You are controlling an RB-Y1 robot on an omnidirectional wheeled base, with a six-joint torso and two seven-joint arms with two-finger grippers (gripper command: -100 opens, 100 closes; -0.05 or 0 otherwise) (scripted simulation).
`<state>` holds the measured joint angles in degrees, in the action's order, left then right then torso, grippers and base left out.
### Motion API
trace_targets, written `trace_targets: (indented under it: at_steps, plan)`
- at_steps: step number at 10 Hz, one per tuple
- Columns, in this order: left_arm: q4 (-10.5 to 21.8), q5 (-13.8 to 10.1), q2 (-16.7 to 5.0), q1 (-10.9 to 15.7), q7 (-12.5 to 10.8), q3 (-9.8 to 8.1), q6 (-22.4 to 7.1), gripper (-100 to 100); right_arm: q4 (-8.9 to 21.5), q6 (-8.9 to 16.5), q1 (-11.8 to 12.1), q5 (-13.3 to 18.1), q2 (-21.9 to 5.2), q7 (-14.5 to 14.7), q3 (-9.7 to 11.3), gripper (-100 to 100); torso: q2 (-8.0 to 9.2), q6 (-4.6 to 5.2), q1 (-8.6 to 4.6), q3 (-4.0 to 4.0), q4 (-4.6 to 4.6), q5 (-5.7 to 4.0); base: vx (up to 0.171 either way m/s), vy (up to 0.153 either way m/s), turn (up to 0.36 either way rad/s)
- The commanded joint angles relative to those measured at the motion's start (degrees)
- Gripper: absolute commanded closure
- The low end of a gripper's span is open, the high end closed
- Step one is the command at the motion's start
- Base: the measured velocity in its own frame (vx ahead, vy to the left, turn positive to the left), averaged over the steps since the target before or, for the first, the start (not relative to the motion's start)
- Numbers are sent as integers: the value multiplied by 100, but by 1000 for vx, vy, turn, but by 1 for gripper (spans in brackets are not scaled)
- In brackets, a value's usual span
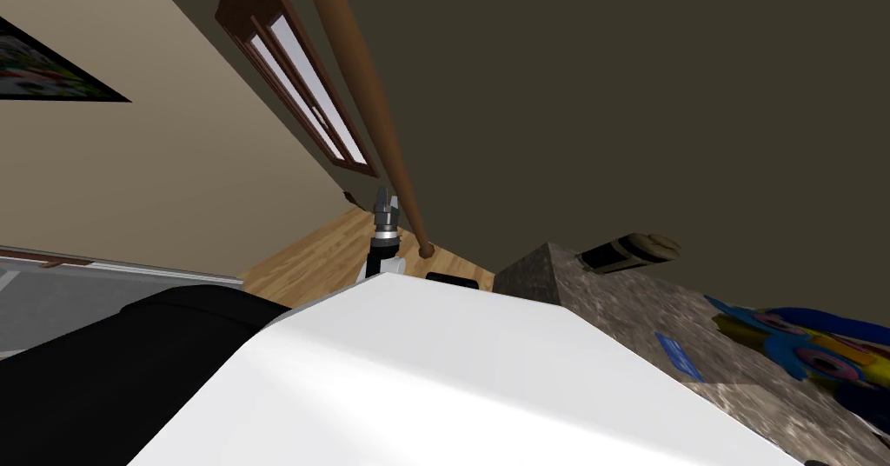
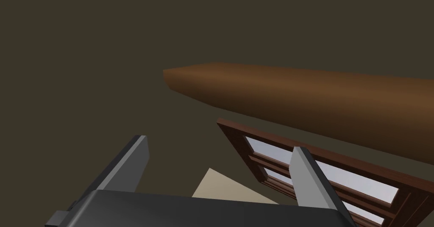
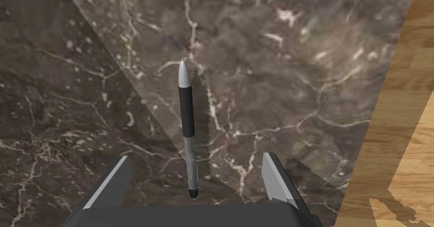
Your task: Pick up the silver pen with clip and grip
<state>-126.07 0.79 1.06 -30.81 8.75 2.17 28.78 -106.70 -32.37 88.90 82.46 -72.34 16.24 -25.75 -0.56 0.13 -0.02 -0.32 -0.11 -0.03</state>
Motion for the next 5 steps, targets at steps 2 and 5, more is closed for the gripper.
trace_targets:
  at_steps: [2,5]
  plan:
    - [0,0,0,0,0,0,0,0,116,75,-170,16,67,57,218,-100,11,0,7,7,3,2,2,-3,35]
    - [0,0,0,1,0,0,0,0,273,174,-394,38,157,135,510,-100,24,0,9,15,6,2,-12,0,58]
